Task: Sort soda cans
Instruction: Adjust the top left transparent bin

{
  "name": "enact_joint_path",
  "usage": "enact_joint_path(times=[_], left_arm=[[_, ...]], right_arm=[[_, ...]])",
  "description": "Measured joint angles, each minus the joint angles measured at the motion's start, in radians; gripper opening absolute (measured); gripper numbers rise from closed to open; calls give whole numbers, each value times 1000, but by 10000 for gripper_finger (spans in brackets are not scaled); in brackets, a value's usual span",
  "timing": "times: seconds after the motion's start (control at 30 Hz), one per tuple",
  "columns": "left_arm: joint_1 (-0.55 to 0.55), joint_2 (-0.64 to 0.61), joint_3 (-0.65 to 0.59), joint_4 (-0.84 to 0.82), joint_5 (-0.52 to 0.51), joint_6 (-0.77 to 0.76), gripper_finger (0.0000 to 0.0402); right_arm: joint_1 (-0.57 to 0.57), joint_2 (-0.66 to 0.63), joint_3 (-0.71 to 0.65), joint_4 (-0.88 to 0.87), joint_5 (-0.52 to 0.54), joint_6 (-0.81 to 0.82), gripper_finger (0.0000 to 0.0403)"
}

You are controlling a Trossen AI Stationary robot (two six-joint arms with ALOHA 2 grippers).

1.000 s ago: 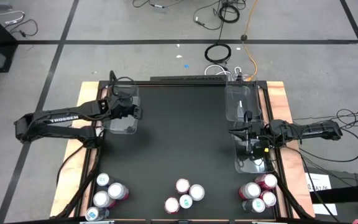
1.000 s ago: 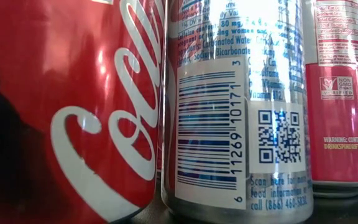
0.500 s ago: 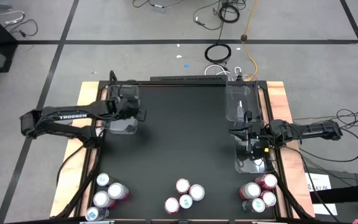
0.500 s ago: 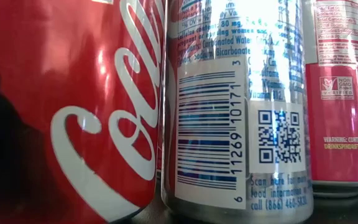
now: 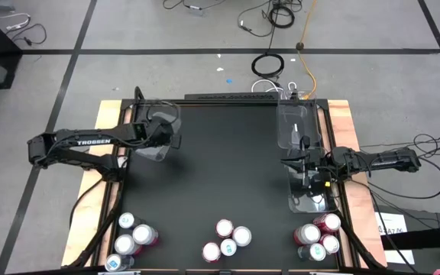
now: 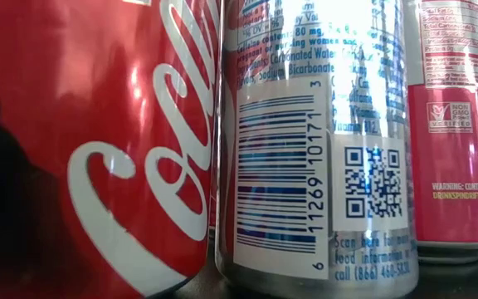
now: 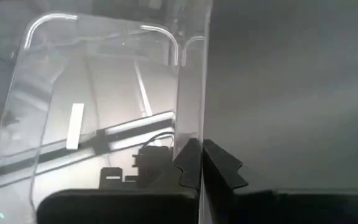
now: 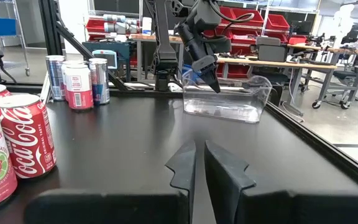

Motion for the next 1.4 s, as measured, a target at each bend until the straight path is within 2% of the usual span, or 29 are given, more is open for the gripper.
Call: enact_joint_path(times=[0.2, 0.4, 0.67, 0.83, 1.0, 1.23, 1.4], left_arm=[[-19, 0, 0, -5, 9, -130, 15], [-113, 0, 0, -5, 7, -302, 15], [-294, 9, 0, -8, -116, -637, 14], [-381, 64, 14, -4, -168, -782, 6], [-420, 166, 107, -10, -191, -824, 6], [-417, 301, 266, -62, -243, -770, 5], [-406, 342, 299, -108, -244, -769, 8]], right_arm=[[0, 0, 0, 0, 0, 0, 27], [0, 0, 0, 0, 0, 0, 27], [0, 0, 0, 0, 0, 0, 27], [0, 0, 0, 0, 0, 0, 27], [0, 0, 0, 0, 0, 0, 27], [0, 0, 0, 0, 0, 0, 27], [0, 0, 0, 0, 0, 0, 27]])
